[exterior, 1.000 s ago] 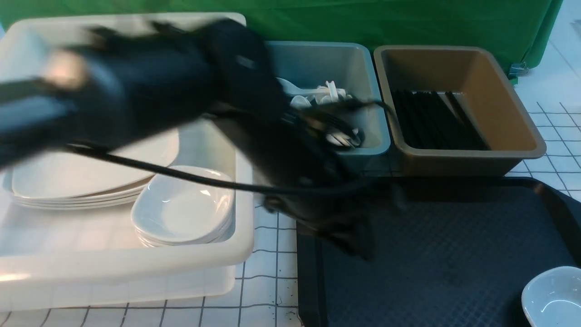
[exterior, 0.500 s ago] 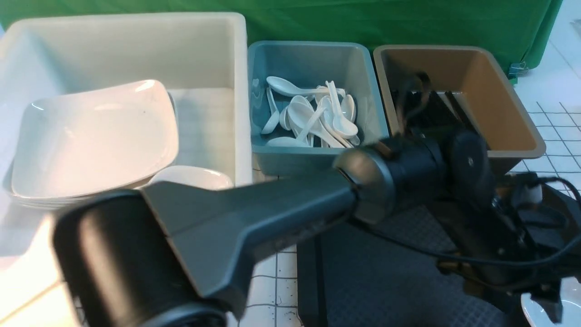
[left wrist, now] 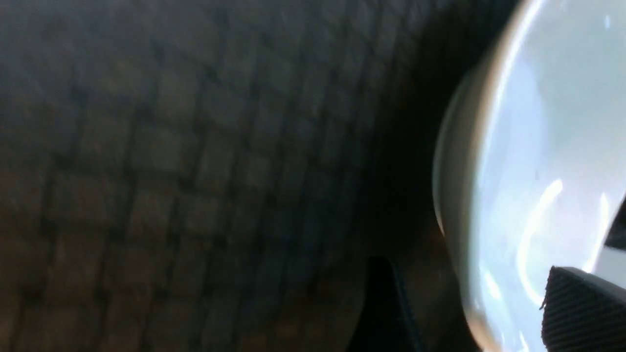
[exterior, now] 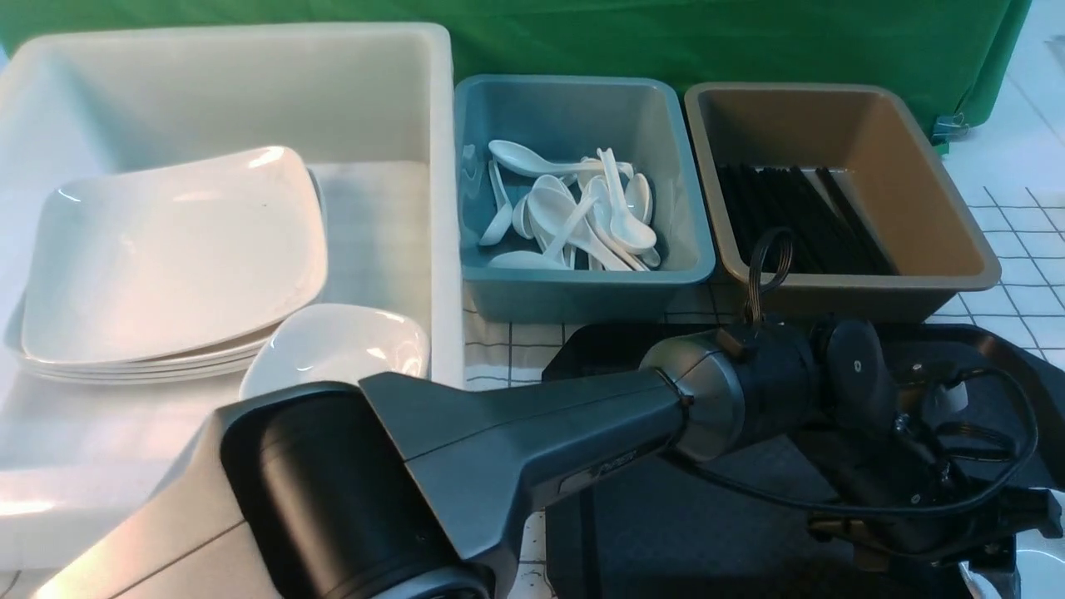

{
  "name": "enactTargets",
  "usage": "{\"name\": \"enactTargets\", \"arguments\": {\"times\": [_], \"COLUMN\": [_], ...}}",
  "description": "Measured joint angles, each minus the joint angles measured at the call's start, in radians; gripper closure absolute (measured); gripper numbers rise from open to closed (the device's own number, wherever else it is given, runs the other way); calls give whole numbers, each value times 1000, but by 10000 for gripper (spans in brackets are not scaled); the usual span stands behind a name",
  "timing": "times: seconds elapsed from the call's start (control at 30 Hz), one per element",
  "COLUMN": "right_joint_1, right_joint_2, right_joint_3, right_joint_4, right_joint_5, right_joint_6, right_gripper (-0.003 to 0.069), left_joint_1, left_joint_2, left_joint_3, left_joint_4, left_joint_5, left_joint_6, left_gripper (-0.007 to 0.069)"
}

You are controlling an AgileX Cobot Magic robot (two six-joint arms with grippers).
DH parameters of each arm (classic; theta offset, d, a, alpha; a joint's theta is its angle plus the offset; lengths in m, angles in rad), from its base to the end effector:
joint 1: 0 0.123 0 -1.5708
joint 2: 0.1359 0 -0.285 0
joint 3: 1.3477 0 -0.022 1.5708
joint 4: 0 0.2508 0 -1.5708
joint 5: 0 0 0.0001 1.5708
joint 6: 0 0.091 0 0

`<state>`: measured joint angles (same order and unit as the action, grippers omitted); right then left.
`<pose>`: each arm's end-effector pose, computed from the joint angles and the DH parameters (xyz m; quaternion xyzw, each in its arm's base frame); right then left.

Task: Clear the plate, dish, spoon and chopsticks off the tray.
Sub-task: Use the left arm to grab a small plate from the dinner plate

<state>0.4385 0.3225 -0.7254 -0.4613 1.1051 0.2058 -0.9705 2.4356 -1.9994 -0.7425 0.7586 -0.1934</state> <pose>0.0386 -0.0219 0.3415 -0.0976 0.8589 -0.0751 0.4971 0.2641 -0.4607 0.1458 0.1595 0.9148 -0.3710 0.0120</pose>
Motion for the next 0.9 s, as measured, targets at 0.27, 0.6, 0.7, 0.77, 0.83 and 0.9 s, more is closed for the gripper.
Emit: {"name": "enactTargets", "arguments": {"times": [0.27, 0.6, 0.7, 0.77, 0.83, 0.9], "right_joint_1": [0, 0, 0, 0, 0, 0], "right_joint_2": [0, 0, 0, 0, 0, 0], "right_joint_3": [0, 0, 0, 0, 0, 0], "right_joint_4": [3, 4, 4, 4, 4, 4], "right_joint_5": [0, -1, -1, -1, -1, -1], "right_joint_6": [1, 1, 1, 1, 1, 1], "right_gripper": [650, 642, 640, 637, 634, 630], "left_joint_1": [0, 9, 37, 85, 133, 188], "left_joint_2": [31, 10, -30, -101, -185, -288], "left_joint_3": [0, 0, 0, 1, 1, 1], "left_joint_4": [-70, -50, -21, 20, 62, 97], "left_joint_5": [-40, -52, -24, -1, 16, 46], "left_joint_6": [-3, 8, 23, 34, 37, 39], "left_gripper": [267, 609, 614, 614, 614, 614]}}
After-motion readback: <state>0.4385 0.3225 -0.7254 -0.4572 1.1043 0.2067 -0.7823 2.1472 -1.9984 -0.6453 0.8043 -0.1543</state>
